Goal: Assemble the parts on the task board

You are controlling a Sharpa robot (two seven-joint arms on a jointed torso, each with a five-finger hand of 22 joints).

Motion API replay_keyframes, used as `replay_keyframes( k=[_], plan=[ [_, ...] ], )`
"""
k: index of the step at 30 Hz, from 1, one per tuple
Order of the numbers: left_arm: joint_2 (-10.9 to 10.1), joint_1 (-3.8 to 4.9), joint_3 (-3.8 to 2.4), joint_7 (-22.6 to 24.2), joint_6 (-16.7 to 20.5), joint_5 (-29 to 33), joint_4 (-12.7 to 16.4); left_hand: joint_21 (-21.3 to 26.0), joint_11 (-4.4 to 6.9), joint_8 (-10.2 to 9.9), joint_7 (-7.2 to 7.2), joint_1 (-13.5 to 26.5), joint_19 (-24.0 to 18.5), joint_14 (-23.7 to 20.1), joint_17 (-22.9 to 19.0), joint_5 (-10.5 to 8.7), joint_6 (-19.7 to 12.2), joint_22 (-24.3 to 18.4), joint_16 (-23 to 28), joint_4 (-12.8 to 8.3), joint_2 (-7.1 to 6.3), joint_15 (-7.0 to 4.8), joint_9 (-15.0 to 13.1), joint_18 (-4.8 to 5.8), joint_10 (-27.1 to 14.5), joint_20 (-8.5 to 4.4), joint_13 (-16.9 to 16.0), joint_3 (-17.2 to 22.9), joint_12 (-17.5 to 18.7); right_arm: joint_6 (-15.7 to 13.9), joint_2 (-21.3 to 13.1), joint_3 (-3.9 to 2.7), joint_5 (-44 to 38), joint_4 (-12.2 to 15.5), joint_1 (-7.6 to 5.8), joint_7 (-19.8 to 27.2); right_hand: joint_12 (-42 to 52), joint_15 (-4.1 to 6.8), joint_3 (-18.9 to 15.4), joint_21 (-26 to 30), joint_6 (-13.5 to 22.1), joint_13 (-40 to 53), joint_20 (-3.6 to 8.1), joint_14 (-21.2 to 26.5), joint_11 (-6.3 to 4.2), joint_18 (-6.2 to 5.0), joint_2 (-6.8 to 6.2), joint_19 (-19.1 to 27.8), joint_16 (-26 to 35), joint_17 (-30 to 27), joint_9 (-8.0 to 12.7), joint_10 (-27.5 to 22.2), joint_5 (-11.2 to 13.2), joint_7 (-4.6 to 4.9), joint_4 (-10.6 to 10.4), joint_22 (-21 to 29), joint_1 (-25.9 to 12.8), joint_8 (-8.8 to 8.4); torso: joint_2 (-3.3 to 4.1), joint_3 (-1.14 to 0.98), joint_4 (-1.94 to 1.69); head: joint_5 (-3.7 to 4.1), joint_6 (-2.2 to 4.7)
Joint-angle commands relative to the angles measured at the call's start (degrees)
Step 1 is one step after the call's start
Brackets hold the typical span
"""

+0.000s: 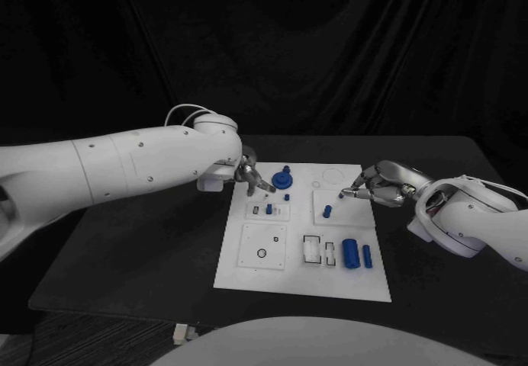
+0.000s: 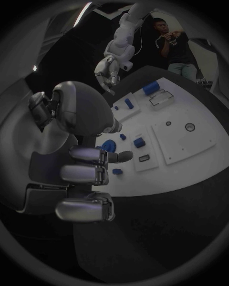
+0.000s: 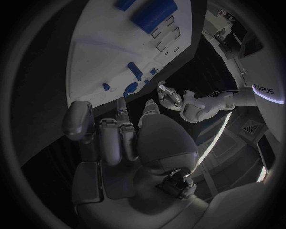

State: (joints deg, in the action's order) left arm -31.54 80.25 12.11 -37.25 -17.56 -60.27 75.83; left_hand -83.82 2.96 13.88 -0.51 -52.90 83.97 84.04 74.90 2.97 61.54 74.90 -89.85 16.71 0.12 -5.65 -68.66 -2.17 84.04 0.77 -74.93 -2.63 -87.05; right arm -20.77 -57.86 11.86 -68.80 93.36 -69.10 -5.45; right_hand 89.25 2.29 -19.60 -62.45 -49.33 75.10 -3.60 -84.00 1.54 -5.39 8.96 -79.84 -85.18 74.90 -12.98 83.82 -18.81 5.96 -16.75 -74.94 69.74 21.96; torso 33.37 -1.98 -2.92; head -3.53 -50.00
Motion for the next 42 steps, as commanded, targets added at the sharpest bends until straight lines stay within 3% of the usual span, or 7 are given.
replay_keyframes(
  k=[1, 2, 5, 10, 21, 25, 42],
  plan=[
    [-1.38, 1.15, 0.0, 3.61, 3.96, -0.96, 1.77, -1.49, 0.65, 0.78, 0.1, -2.26, 4.33, 5.96, 15.1, 0.21, 0.68, 13.73, -0.15, -0.02, 1.23, -0.6, -0.55, 1.11, 5.96, -0.53, -15.07, -0.83, -2.95, -1.76, -0.19, -0.03, -0.14, 0.31, 0.13, 1.24, -0.18, 0.34, -0.48, -0.01, 0.12, 13.5, -0.02, -3.62, -0.29, -0.27, 0.19, 0.13, 0.21, 5.2, -0.08, 5.1, -0.02, -0.26, 0.0, -6.09, -0.34, 0.23, 0.02, 0.01, 0.03, 0.02, 0.0],
    [-2.09, 1.69, 0.0, 4.11, 4.1, -0.97, 2.18, -2.7, 0.58, 1.21, 0.38, -3.19, 4.76, 5.96, 15.1, 0.64, 0.72, 14.06, -0.15, 0.34, 2.53, -0.67, -0.81, 1.37, 5.96, -0.75, -15.07, -2.6, -2.95, -2.23, -0.26, -0.03, -0.14, 0.44, 0.13, 1.73, -0.18, 0.34, -0.48, -0.01, 0.12, 13.5, -0.02, -3.62, -0.29, -0.27, 0.19, 0.13, 0.21, 5.2, -0.08, 5.1, -0.02, -0.26, 0.0, -6.09, -0.34, 0.23, 0.03, 0.01, 0.03, -0.05, 0.0],
    [-2.17, 2.27, 0.01, 4.68, 2.82, -0.99, 1.23, -2.79, 0.76, 1.24, 0.27, -4.61, 4.76, 5.96, 15.1, 3.1, 0.95, 14.07, -0.15, -0.01, 3.46, -0.72, -0.63, 1.39, 5.96, -0.64, -15.07, -3.81, -2.95, -3.07, -0.34, -0.03, -0.14, 0.66, 0.13, 2.59, -0.07, 0.35, -0.65, -0.41, -0.01, 13.66, -0.02, -3.72, -0.31, -0.18, 0.16, -0.04, 0.02, 5.57, -0.13, 5.22, 0.03, -0.29, 0.01, -6.24, -0.54, 0.3, -0.03, -0.04, 0.03, -0.26, 0.0],
    [-0.27, 2.43, 0.03, 5.99, 0.3, -1.0, -3.59, -2.6, 0.5, 0.02, -0.04, -5.66, 4.66, 5.96, 15.1, 3.99, 0.28, 14.01, -0.15, -0.01, 4.26, -0.53, 0.6, 1.34, 5.96, -0.52, -15.07, -4.94, -2.95, -4.23, -0.53, -0.03, -0.14, 1.2, 0.13, 3.61, -0.03, 0.36, -0.74, -0.62, -0.08, 13.72, -0.01, -3.73, -0.33, -0.14, 0.16, -0.14, 0.0, 5.6, -0.15, 5.27, 0.07, -0.31, 0.01, -6.32, -0.66, 0.34, -0.11, -0.04, 0.01, -0.14, 0.0],
    [4.95, -0.87, 0.04, 8.35, -0.95, -1.02, -14.06, -2.31, 0.3, -0.8, -0.14, -10.43, 4.46, 5.96, 15.1, 5.4, 0.78, 13.91, -0.15, -0.33, 4.5, -0.27, 2.11, 1.27, 5.96, -0.22, -15.07, -5.56, -2.95, -3.7, -0.14, -0.03, -0.14, 1.0, 0.13, 3.45, -0.11, 0.38, -0.85, -0.48, -0.12, 13.6, 0.0, -3.73, -0.34, -0.17, 0.17, -0.12, 0.02, 5.56, -0.17, 5.18, 0.1, -0.32, 0.02, -6.29, -0.81, 0.36, 0.39, 0.09, 0.05, -0.21, 0.0],
    [7.08, -2.26, 0.03, 9.05, -0.97, -1.03, -18.04, -2.14, 0.26, -1.09, -0.16, -12.73, 4.35, 5.96, 15.1, 7.96, 0.86, 13.85, -0.15, -0.28, 4.45, -0.21, 2.65, 1.22, 5.96, -0.16, -15.07, -5.37, -2.95, -3.54, -0.05, -0.03, -0.14, 1.0, 0.13, 3.32, -0.13, 0.38, -0.87, -0.53, -0.11, 13.57, 0.0, -3.73, -0.35, -0.16, 0.18, -0.14, 0.03, 5.53, -0.17, 5.16, 0.08, -0.32, 0.03, -6.31, -0.82, 0.35, 0.29, 0.11, 0.01, -0.02, 0.0],
    [10.52, -3.84, 0.03, 9.4, -2.73, -1.03, -24.31, -1.11, 0.11, -1.08, -0.3, -13.67, 3.85, 5.96, 15.1, 9.02, 0.79, 13.53, -0.15, -0.16, 4.14, -0.06, 2.74, 0.98, 5.96, -0.02, -15.07, -5.69, -2.95, -3.25, 0.02, -0.03, -0.14, 0.82, 0.14, 3.09, -0.16, 0.38, -0.9, -0.44, -0.08, 13.53, 0.0, -3.72, -0.35, -0.18, 0.2, -0.12, 0.05, 5.5, -0.17, 5.12, 0.04, -0.32, 0.07, -6.29, -0.82, 0.34, 0.19, 0.08, 0.05, 0.01, 0.0]
  ],
)
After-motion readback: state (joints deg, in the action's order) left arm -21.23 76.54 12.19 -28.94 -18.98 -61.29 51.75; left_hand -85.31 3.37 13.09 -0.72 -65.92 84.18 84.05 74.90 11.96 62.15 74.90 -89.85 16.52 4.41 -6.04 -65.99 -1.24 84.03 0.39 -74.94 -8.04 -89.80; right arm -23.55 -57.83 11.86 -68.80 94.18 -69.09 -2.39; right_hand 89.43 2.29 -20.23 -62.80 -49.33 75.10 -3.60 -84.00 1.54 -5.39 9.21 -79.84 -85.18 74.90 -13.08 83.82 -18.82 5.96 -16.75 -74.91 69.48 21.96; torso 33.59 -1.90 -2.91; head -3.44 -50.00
